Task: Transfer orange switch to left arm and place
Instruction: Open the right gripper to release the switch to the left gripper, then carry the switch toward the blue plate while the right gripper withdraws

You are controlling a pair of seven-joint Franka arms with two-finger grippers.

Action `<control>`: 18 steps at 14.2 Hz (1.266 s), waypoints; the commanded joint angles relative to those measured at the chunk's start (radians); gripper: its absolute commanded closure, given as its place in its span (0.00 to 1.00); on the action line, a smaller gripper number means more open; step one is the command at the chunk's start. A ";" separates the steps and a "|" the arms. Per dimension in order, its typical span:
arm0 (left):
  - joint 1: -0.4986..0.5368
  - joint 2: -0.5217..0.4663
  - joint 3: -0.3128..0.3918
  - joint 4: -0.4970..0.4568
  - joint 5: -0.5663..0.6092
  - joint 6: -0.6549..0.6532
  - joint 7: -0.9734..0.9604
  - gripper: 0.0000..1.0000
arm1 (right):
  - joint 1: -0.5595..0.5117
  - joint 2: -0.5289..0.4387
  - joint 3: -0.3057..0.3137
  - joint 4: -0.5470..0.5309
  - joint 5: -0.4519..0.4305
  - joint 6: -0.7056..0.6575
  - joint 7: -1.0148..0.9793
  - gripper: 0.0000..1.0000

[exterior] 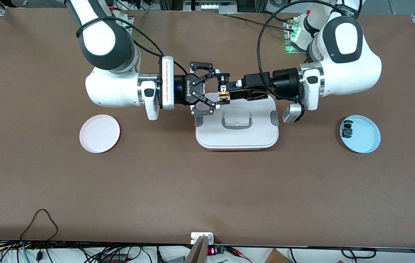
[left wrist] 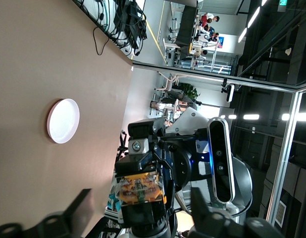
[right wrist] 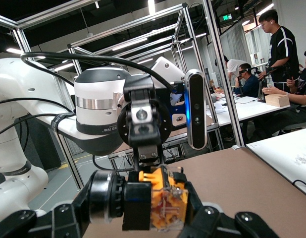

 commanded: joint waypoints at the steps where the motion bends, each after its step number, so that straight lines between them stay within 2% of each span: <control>1: -0.012 0.002 -0.002 -0.003 -0.034 0.016 0.037 0.59 | 0.017 0.003 -0.009 0.005 0.027 -0.002 -0.022 1.00; 3: -0.020 0.007 -0.002 -0.003 -0.034 0.016 0.037 0.63 | 0.021 0.003 -0.009 0.005 0.027 0.000 -0.022 1.00; 6: -0.021 0.005 -0.002 -0.003 -0.034 0.014 0.037 0.77 | 0.021 0.003 -0.010 0.005 0.027 0.001 -0.022 1.00; 8: -0.015 0.004 -0.002 -0.001 -0.033 0.010 0.037 0.81 | 0.020 0.003 -0.010 0.005 0.027 0.000 -0.022 0.97; 9: -0.012 0.004 0.000 0.002 -0.033 0.008 0.037 0.82 | 0.020 0.000 -0.010 0.005 0.028 -0.002 -0.019 0.67; 10: -0.009 0.001 0.000 0.003 -0.031 0.008 0.035 0.82 | 0.018 -0.002 -0.010 0.005 0.030 0.001 -0.017 0.01; 16: 0.034 -0.007 0.006 0.005 -0.021 -0.072 0.029 0.82 | 0.017 -0.008 -0.015 0.005 0.054 0.000 -0.011 0.00; 18: 0.045 -0.007 0.009 0.010 0.030 -0.096 0.029 0.82 | 0.017 -0.008 -0.013 0.002 0.054 -0.002 -0.011 0.00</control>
